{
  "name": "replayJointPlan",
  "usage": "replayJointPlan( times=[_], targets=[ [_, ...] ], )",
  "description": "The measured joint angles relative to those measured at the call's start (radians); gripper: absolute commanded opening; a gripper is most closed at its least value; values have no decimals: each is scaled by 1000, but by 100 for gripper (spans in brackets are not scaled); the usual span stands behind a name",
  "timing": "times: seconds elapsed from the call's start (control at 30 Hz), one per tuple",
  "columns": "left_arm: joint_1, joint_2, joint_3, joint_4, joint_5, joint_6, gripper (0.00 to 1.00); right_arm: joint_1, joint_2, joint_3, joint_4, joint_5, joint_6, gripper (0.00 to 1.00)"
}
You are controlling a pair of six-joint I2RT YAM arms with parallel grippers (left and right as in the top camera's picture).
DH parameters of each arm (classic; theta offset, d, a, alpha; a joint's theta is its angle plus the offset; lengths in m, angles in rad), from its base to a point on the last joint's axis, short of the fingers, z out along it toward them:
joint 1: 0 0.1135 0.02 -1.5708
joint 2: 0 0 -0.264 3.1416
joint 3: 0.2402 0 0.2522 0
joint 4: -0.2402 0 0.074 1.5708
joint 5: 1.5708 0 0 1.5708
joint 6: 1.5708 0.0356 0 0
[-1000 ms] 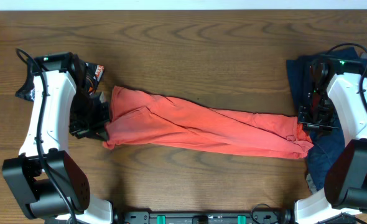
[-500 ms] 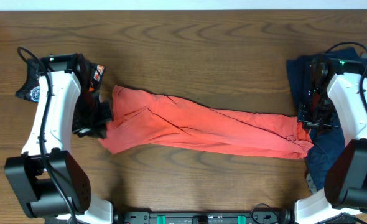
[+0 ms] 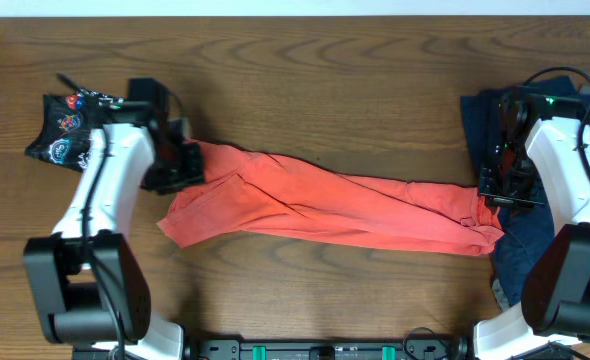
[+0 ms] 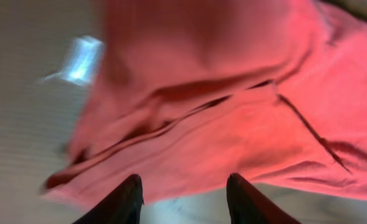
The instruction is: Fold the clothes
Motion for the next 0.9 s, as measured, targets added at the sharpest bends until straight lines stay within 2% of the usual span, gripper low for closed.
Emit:
replayJointPlan(
  times=[0.13,0.43,0.53,0.63,0.77,0.83,0.9],
  targets=[
    [-81,24,-61,119,21,39,50,0,0,0,0,0,0,28],
    [-165,89,-77,252,-30,69,49,0,0,0,0,0,0,28],
    [-165,124,-77,252,-40,69,39,0,0,0,0,0,0,28],
    [-165,154,-77,245,-42,71,36,0,0,0,0,0,0,28],
    [-165,158,-77,233,-30,70,25,0,0,0,0,0,0,28],
    [-165,158,-77,230,-24,69,19,0,0,0,1,0,0,28],
    [-165,158,-77,225,-16,72,6,0,0,0,0,0,0,28]
  ],
)
